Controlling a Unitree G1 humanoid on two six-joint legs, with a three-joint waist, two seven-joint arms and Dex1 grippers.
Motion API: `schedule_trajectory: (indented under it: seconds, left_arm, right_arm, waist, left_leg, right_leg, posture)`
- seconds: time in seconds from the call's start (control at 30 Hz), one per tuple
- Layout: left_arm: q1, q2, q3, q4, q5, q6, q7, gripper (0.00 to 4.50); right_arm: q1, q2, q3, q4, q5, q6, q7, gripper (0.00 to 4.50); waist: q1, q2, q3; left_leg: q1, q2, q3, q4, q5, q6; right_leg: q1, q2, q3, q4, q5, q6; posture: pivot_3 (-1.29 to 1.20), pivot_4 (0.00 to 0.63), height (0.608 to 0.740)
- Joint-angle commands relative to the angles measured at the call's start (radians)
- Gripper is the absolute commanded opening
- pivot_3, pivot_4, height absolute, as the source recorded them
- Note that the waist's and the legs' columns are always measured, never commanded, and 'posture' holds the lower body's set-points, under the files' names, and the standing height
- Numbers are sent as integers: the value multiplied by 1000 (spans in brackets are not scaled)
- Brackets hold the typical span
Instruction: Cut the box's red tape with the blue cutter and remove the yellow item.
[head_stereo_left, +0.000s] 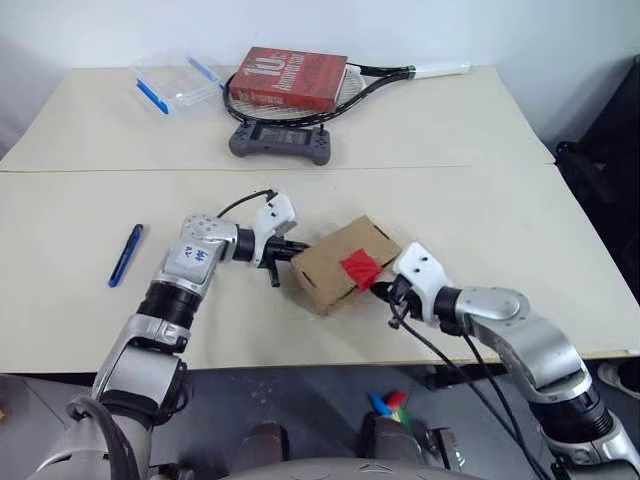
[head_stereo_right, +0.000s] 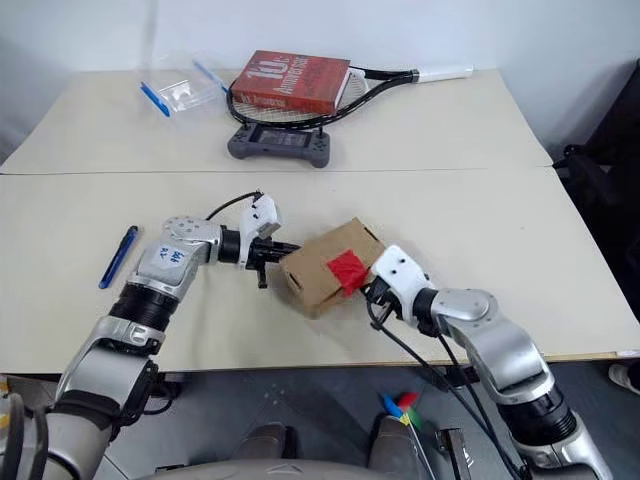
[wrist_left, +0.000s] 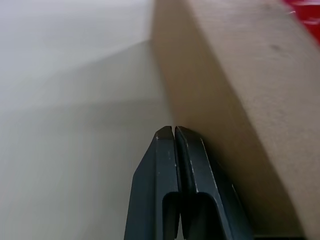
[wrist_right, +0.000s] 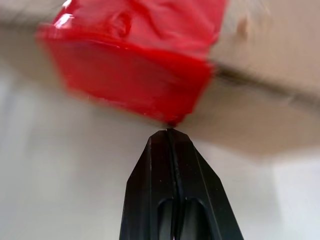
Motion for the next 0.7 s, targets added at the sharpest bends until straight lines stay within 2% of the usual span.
schedule_trajectory:
  seconds: [0.03, 0.27, 0.4, 0.53, 0.7]
  left_arm:
    - [54, -9, -23, -178, -45, 92, -24, 80]
    - [173, -50, -53, -446, -65, 285, 70, 80]
    - [182, -54, -49, -489, -60, 332, 110, 80]
    - [211, -23, -47, -543, -78, 371, 102, 80]
    - [208, -46, -49, -542, -77, 382, 125, 80]
  right_arm:
    - [-78, -16, -3, 77, -35, -98, 31, 0]
    - [-197, 19, 38, 295, -96, -268, 101, 0]
    - [-234, 47, 48, 395, -122, -348, 136, 0]
    - [-281, 101, 55, 550, -153, -518, 172, 0]
    - [-313, 130, 48, 674, -182, -683, 208, 0]
  waist:
    - [0, 0, 0]
    - [2, 0, 0]
    - [1, 0, 0]
    - [-6, 0, 0]
    - [-9, 0, 0]
  left_leg:
    - [0, 0, 0, 0, 0, 0]
    - [0, 0, 0, 1, 0, 0]
    - [0, 0, 0, 2, 0, 0]
    - [3, 0, 0, 3, 0, 0]
    - [5, 0, 2, 3, 0, 0]
  right_leg:
    - [0, 0, 0, 0, 0, 0]
    - [0, 0, 1, 0, 0, 0]
    - [1, 0, 1, 1, 0, 0]
    - [2, 0, 2, 2, 0, 0]
    - [3, 0, 4, 2, 0, 0]
  posture:
    - [0, 150, 740]
    - [0, 150, 740]
    - [0, 150, 740]
    - [0, 150, 740]
    - [0, 150, 740]
